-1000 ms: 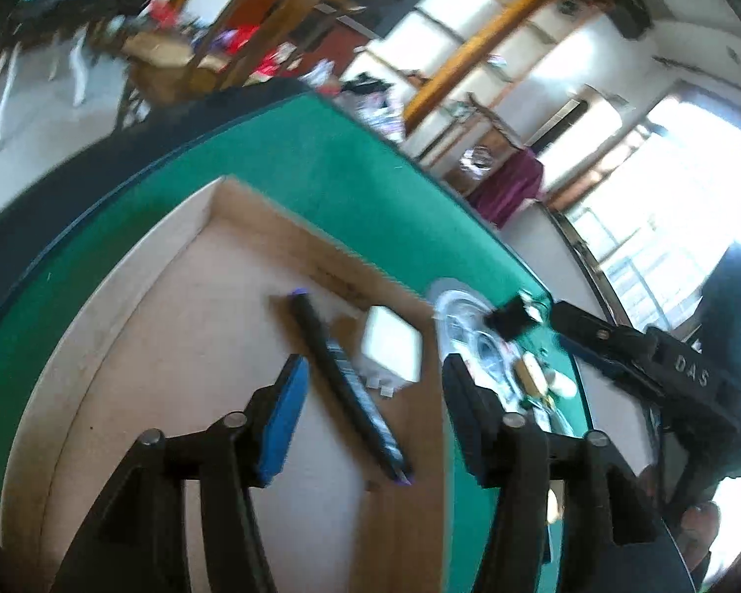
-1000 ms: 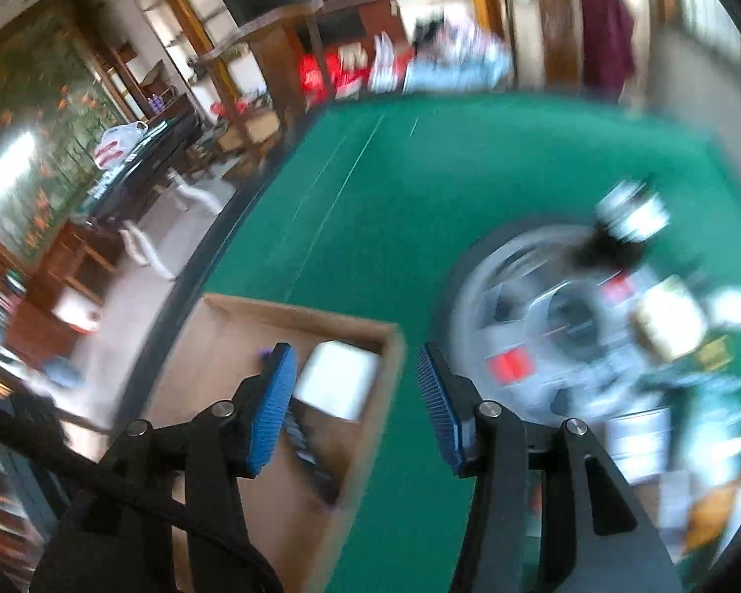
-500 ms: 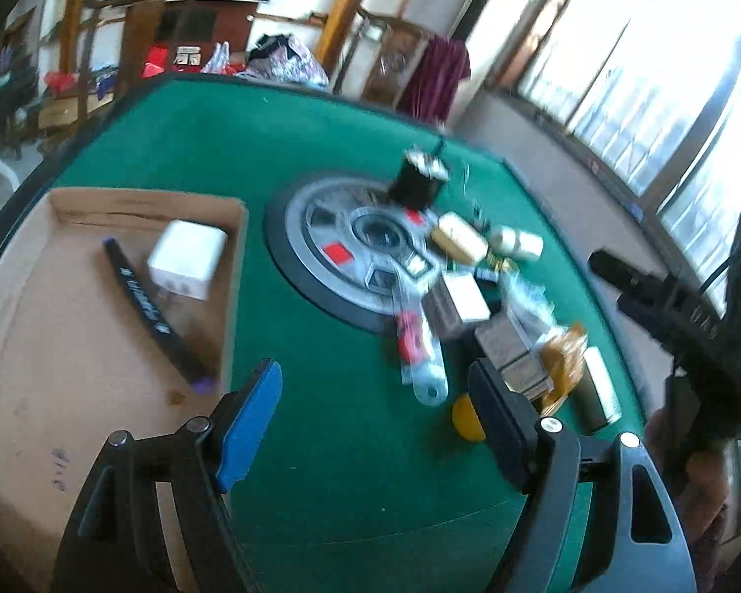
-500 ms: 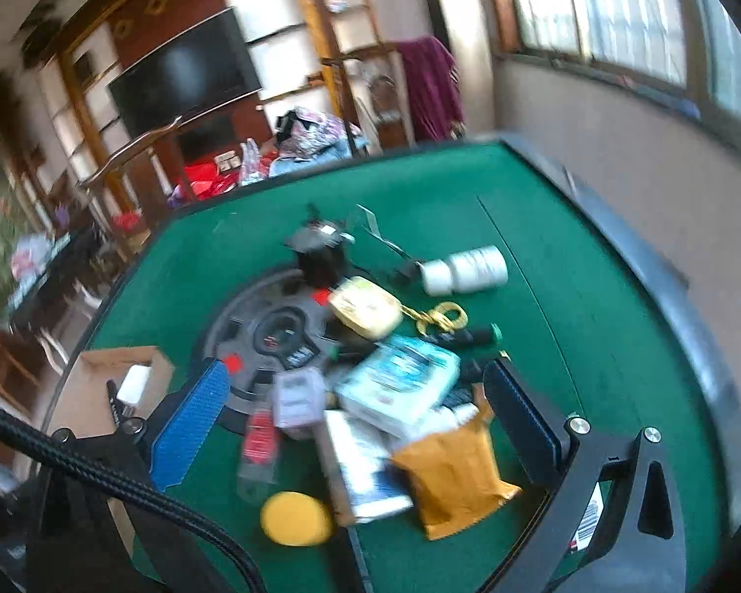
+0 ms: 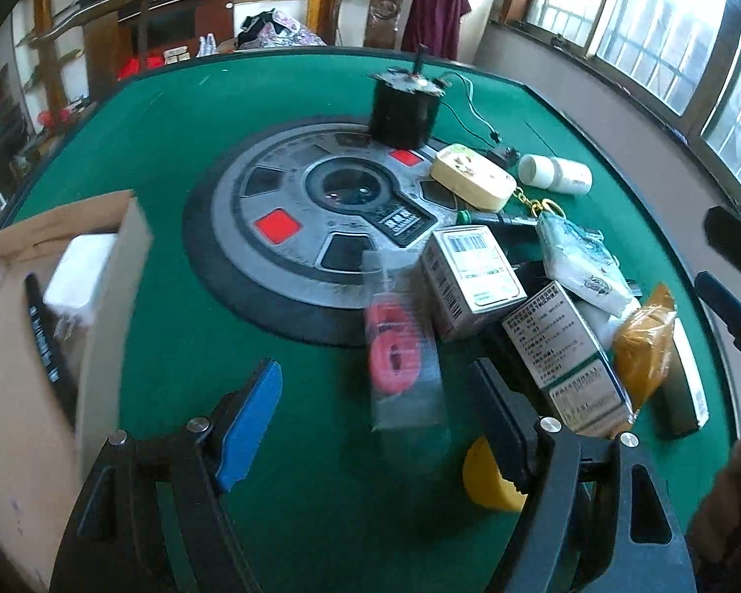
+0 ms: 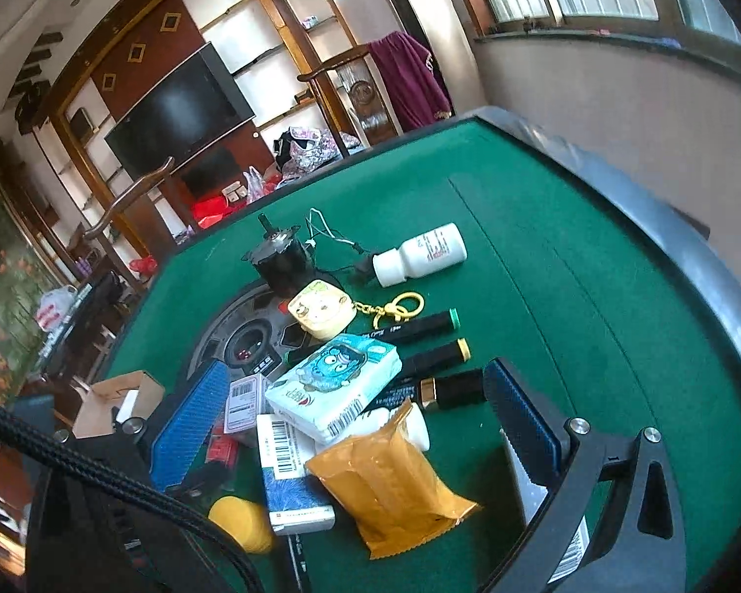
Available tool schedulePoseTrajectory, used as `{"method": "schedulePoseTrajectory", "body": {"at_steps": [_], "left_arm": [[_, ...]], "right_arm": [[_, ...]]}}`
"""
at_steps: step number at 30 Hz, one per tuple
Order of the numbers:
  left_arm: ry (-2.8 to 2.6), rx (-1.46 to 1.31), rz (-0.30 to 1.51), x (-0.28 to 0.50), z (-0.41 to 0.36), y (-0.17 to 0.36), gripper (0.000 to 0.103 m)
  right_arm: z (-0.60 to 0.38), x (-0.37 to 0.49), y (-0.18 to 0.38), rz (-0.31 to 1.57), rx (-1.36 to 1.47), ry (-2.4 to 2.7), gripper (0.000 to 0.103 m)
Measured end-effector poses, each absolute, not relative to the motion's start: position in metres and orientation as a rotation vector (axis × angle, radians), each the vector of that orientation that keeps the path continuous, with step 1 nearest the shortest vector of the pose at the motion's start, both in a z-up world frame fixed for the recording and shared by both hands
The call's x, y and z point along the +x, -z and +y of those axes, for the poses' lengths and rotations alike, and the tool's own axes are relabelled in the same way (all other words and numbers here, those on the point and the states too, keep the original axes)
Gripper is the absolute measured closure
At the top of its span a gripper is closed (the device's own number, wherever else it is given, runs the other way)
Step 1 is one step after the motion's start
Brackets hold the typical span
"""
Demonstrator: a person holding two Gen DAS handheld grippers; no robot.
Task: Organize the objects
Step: 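Grasp the clear plastic package with the red item using the left gripper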
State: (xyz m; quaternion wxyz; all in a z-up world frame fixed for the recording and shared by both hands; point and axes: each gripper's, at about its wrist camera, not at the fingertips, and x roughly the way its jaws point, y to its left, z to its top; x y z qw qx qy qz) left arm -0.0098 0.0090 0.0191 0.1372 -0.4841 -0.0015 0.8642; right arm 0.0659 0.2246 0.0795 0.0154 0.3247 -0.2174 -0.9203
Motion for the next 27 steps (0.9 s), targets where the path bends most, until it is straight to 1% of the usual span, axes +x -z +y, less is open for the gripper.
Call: {"method": "schedulePoseTrajectory", "body": {"at_steps": [7,9,10,11,13,15,17,19,20,21,22,23,27], "left_arm": [[-2.523,-1.388,0.026,-0.022,0.017,-0.012,0.032],[-2.543,-1.372,0.081,-0.022,0.020,-0.010,0.032],[-2.555,-1.365,0.139,-0.021,0.023,-0.009,0.032],[-2.570,-1.357,0.184,-0.020,0.026,-0.008,0.030],[-2.584,-1.346,0.189,-0.020,0.025,-0.006,0.028],[-2.590,-1.356,0.176,-0.023,0.023,-0.005,0.020],[-2.602,-1.352,0.172,-0.025,0.022,-0.004,0.019],[-2.611,-1.330,0.166,-0.022,0.023,-0.005,0.023],[-2.613,-1.320,0.173,-0.020,0.023,-0.006,0.035],[-2.622,-1.293,0.174,-0.017,0.024,-0.009,0.066],[-2.624,-1.278,0.196,-0.015,0.025,-0.011,0.080],[-2.615,-1.284,0.208,-0.013,0.026,-0.012,0.080],[-2.591,-1.290,0.142,-0.006,0.019,-0.014,0.080]], "right_arm": [[0.229,0.065,-0.074,-0.738,1.012,2.842,0.000],[0.230,0.064,-0.072,-0.756,1.023,2.833,0.000],[0.230,0.064,-0.071,-0.759,1.027,2.831,0.000],[0.229,0.063,-0.070,-0.760,1.032,2.831,0.000],[0.228,0.063,-0.069,-0.758,1.041,2.831,0.000],[0.225,0.062,-0.068,-0.742,1.045,2.828,0.000],[0.220,0.062,-0.067,-0.716,1.047,2.833,0.000],[0.215,0.061,-0.067,-0.676,1.049,2.842,0.000],[0.212,0.061,-0.067,-0.653,1.052,2.848,0.000],[0.210,0.061,-0.067,-0.631,1.056,2.853,0.000],[0.208,0.060,-0.066,-0.618,1.062,2.852,0.000],[0.206,0.060,-0.065,-0.610,1.067,2.849,0.000],[0.201,0.058,-0.061,-0.583,1.088,2.838,0.000]]}}
